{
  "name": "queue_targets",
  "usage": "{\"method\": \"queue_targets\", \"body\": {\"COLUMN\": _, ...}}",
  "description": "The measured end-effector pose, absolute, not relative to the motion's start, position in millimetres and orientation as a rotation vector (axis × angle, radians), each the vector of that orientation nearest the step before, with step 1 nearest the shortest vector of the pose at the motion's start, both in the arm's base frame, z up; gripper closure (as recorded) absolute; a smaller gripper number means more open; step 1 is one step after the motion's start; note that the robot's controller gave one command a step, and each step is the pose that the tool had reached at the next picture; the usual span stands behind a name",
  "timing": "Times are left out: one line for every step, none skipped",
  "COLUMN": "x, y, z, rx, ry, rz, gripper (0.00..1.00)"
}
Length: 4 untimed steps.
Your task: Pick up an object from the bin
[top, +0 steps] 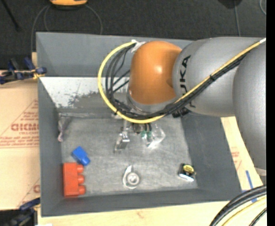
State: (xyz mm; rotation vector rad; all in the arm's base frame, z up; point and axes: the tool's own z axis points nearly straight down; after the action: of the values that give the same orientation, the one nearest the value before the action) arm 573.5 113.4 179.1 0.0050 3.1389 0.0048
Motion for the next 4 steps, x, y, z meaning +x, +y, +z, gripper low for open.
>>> {"method": "queue_targets", "body": {"x": 593.5, "y": 19, "z": 134, "rx": 0.238, "ry": 3.132, "rz": -0.003, "gripper": 0.00}}
{"method": "queue_targets", "body": {"x": 582.2, "y": -25, "z": 91, "rx": -0.003, "ry": 3.141, "rz": -0.002, "gripper": 0.00}}
{"method": "queue_targets", "body": {"x": 572.4, "y": -26, "z": 77, "rx": 0.375, "ry": 3.109, "rz": 0.007, "gripper": 0.00}}
{"method": "queue_targets", "body": {"x": 605.1, "y": 15, "z": 204, "rx": 0.466, "ry": 3.093, "rz": 0.006, "gripper": 0.00}}
